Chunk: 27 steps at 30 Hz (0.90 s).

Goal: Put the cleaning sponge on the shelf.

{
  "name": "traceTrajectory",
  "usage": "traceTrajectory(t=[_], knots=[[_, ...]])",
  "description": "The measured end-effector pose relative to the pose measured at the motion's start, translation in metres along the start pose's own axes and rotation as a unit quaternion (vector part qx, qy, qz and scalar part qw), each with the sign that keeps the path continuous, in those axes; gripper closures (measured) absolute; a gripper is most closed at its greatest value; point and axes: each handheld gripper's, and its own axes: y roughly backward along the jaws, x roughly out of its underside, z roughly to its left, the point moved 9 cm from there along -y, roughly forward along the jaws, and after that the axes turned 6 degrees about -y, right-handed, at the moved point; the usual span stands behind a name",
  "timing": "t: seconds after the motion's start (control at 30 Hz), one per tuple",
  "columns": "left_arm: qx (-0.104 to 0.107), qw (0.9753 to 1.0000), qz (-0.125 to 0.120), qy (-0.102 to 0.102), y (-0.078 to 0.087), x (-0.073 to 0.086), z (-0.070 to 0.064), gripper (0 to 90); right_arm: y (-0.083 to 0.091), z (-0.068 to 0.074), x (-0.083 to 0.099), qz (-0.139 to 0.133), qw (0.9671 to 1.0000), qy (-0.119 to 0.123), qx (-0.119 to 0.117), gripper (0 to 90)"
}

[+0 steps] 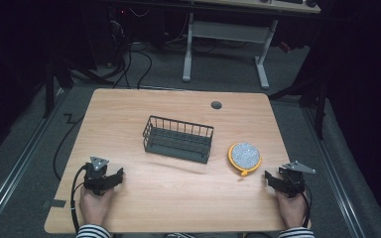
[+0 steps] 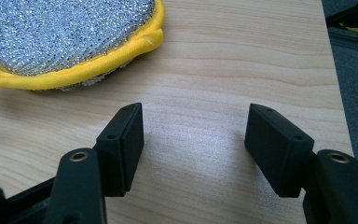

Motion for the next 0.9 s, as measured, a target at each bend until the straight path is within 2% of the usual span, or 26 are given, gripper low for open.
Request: traceTrajectory(t=[0.4,0.5,0.57,0.67,0.73,0.9], knots=[[0.005,1.0000,0.001,0.000,-0.001,-0.001,0.000,25.9,0.000,0.001,0.000,0.001,1.0000,0.002,-0.002,36.2],[0.003,1.0000,0.005,0.004,-0.001,-0.002,0.001,28.8,0.000,0.001,0.000,0.001,1.0000,0.001,-0.002,35.9],[0.012,0.9999,0.007,0.010,0.000,-0.003,0.001,31.1,0.000,0.001,0.000,0.002,1.0000,0.002,-0.003,35.8],[0.020,0.9998,0.009,0.006,0.001,-0.006,-0.001,33.6,0.000,0.001,0.000,0.001,1.0000,0.004,-0.003,35.6],[0.032,0.9994,0.007,0.012,0.002,-0.009,-0.003,34.9,0.000,0.001,0.000,0.002,1.0000,0.003,-0.003,35.6],[0.038,0.9993,0.000,0.006,0.007,-0.018,-0.005,35.5,0.000,0.001,0.000,0.002,1.0000,0.003,-0.003,35.4]])
